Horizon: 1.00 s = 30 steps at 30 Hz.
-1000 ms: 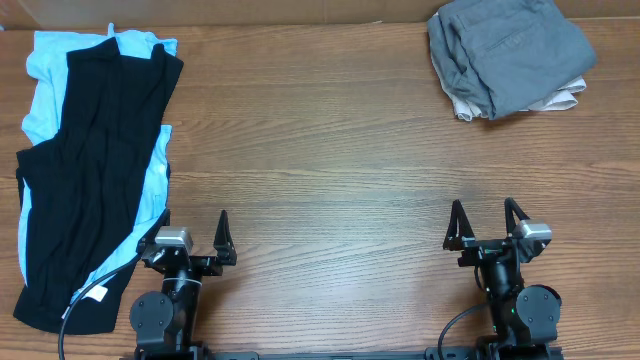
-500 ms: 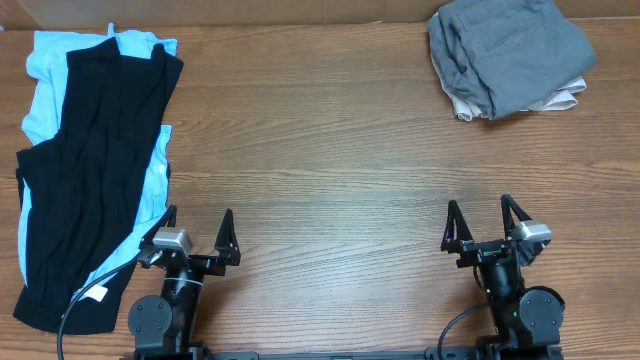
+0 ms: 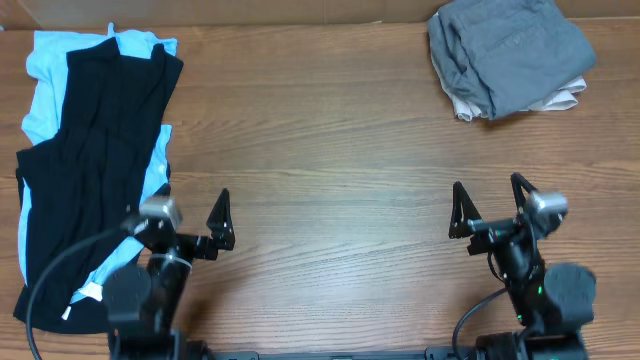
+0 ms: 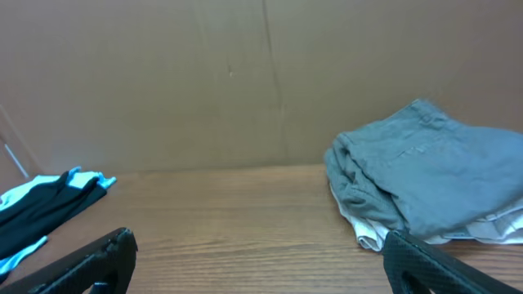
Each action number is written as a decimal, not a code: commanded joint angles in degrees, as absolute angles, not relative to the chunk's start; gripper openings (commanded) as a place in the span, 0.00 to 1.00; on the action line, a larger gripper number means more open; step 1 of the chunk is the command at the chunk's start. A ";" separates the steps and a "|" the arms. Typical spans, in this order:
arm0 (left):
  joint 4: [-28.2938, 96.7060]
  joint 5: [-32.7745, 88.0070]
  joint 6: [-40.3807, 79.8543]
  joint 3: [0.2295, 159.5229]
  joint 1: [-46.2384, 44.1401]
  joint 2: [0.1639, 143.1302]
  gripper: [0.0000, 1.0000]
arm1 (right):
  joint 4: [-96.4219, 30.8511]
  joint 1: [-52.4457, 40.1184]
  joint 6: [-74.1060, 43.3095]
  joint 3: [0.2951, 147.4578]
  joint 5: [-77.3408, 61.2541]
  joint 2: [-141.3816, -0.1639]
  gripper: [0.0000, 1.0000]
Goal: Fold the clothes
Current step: 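Reach the left gripper to the black shirt on the pile and grasp it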
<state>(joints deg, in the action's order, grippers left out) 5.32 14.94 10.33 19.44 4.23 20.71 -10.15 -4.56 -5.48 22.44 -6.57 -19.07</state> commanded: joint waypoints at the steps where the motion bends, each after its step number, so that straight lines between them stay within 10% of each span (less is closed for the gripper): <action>1: 9.39 19.31 7.86 30.50 4.58 31.07 1.00 | -15.29 -4.86 -4.19 32.42 -8.73 -28.18 1.00; 16: 53.23 14.28 -5.45 79.05 4.58 73.28 1.00 | -35.29 -4.86 -4.27 57.45 -15.79 -62.43 1.00; 30: 55.20 14.61 -4.60 80.84 6.33 97.23 1.00 | -34.37 -4.86 -4.43 57.60 -22.37 -73.76 1.00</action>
